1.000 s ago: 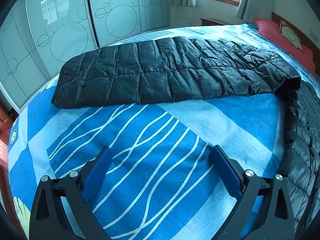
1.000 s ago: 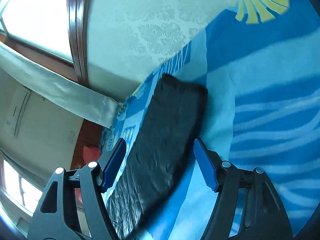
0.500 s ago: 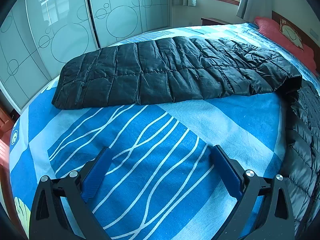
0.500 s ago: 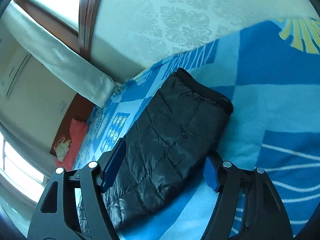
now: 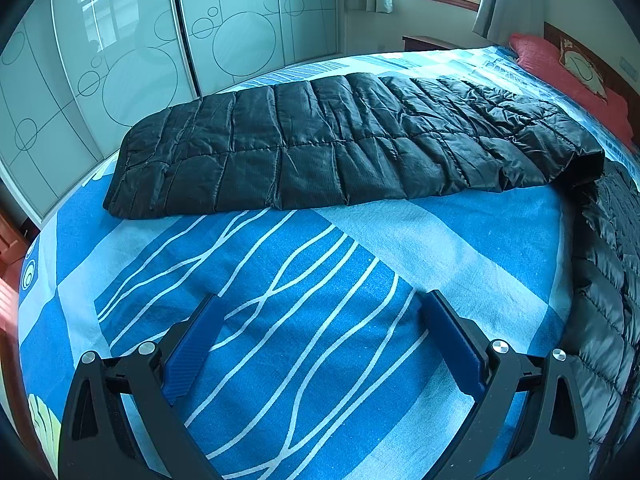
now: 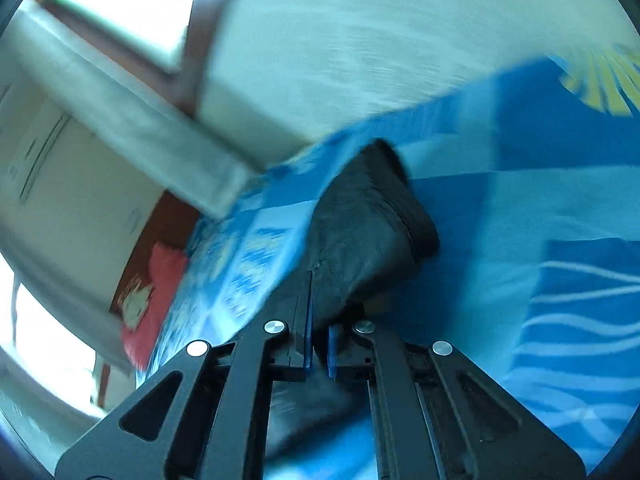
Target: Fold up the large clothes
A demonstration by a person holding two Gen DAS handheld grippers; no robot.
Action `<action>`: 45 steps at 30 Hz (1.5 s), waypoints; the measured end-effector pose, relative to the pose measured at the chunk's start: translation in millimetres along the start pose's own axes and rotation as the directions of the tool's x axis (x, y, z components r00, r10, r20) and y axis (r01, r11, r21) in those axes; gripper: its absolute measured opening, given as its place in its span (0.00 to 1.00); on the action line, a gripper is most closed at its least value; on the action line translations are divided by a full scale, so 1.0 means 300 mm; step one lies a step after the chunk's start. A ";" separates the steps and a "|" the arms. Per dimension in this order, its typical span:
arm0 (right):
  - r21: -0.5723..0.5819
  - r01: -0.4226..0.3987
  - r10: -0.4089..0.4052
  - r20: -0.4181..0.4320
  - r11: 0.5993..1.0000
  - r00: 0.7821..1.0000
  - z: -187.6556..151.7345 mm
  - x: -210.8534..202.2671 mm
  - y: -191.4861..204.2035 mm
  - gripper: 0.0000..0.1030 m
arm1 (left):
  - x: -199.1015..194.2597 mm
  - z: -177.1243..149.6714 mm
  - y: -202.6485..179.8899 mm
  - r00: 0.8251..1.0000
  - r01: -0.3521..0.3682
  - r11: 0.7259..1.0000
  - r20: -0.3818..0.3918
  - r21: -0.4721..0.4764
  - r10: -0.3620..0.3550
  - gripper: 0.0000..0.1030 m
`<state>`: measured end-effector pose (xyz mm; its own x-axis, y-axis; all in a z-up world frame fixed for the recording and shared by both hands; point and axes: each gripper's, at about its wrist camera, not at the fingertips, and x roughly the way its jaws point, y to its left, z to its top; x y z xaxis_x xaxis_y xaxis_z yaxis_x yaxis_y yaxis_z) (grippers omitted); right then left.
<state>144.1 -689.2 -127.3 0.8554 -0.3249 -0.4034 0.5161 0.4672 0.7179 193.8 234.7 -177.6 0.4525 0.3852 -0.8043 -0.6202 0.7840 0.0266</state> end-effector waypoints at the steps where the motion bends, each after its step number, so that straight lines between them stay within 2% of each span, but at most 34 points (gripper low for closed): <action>1: -0.047 -0.026 0.026 -0.008 0.999 1.000 -0.024 -0.010 0.077 0.05 | -0.001 -0.001 0.000 1.000 0.001 1.000 0.000 0.000 -0.001 0.96; 4: -0.166 -0.096 0.089 -0.047 0.981 0.995 -0.104 -0.020 0.271 0.05 | -0.002 -0.003 -0.001 1.000 0.001 1.000 0.000 -0.001 -0.001 0.96; 8: -0.342 -0.201 0.162 -0.140 0.918 0.977 -0.309 -0.014 0.592 0.05 | -0.001 -0.001 -0.001 1.000 0.001 1.000 0.004 -0.001 -0.001 0.96; 10: -0.400 -0.261 0.191 -0.206 0.878 0.960 -0.444 0.001 0.742 0.05 | 0.000 -0.006 -0.001 1.000 0.003 1.000 0.006 -0.002 -0.003 0.96; 15: -0.479 -0.372 0.217 -0.349 0.795 0.912 -0.796 -0.007 1.017 0.05 | -0.002 -0.013 0.006 1.000 0.011 1.000 0.013 -0.009 -0.010 0.96; 19: -0.501 -0.435 0.206 -0.448 0.748 0.870 -1.035 0.008 1.160 0.05 | -0.002 -0.012 0.008 1.000 0.011 1.000 0.016 -0.009 -0.011 0.96; 20: -0.512 -0.459 0.197 -0.484 0.726 0.852 -1.124 0.011 1.207 0.05 | -0.004 -0.014 0.008 1.000 0.012 1.000 0.018 -0.009 -0.012 0.96; 22: -0.536 -0.486 0.182 -0.521 0.690 0.834 -1.234 0.003 1.260 0.05 | -0.003 -0.014 0.011 1.000 0.014 1.000 0.019 -0.011 -0.014 0.96; 25: -0.582 -0.533 0.151 -0.576 0.614 0.803 -1.432 -0.012 1.354 0.05 | -0.006 -0.020 0.014 1.000 0.016 1.000 0.025 -0.012 -0.016 0.96; 30: -0.617 -0.579 0.079 -0.645 0.533 0.760 -1.639 0.002 1.432 0.05 | -0.013 -0.034 0.018 0.999 0.020 1.000 0.036 -0.015 -0.020 0.96; 35: -0.668 -0.588 -0.025 -0.670 0.456 0.741 -1.804 0.027 1.457 0.11 | -0.019 -0.047 0.022 0.999 0.022 1.000 0.044 -0.016 -0.022 0.96; 38: -0.681 -0.604 -0.089 -0.691 0.415 0.718 -1.870 0.037 1.455 0.24 | -0.020 -0.051 0.024 0.999 0.022 1.000 0.046 -0.015 -0.021 0.96; 40: -0.656 -0.639 -0.084 -0.721 0.402 0.688 -1.883 0.026 1.449 0.55 | -0.019 -0.049 0.023 0.999 0.023 1.000 0.044 -0.016 -0.022 0.96; 41: -0.632 -0.670 -0.060 -0.744 0.389 0.666 -1.883 -0.001 1.450 0.61 | -0.019 -0.048 0.021 0.999 0.023 1.000 0.044 -0.016 -0.022 0.96; 43: -0.613 -0.703 -0.020 -0.759 0.360 0.651 -1.856 -0.058 1.445 0.64 | -0.019 -0.049 0.022 0.999 0.024 1.000 0.044 -0.016 -0.023 0.96; 45: -0.589 -0.728 0.031 -0.770 0.351 0.637 -1.794 -0.107 1.437 0.64 | -0.019 -0.048 0.021 0.999 0.024 1.000 0.044 -0.016 -0.023 0.96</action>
<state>363.2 -34.8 -110.0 0.5958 0.4408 -0.6713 -0.4155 0.8845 0.2120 178.1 230.4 -181.3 0.4942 0.3880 -0.7780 -0.6196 0.7849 -0.0021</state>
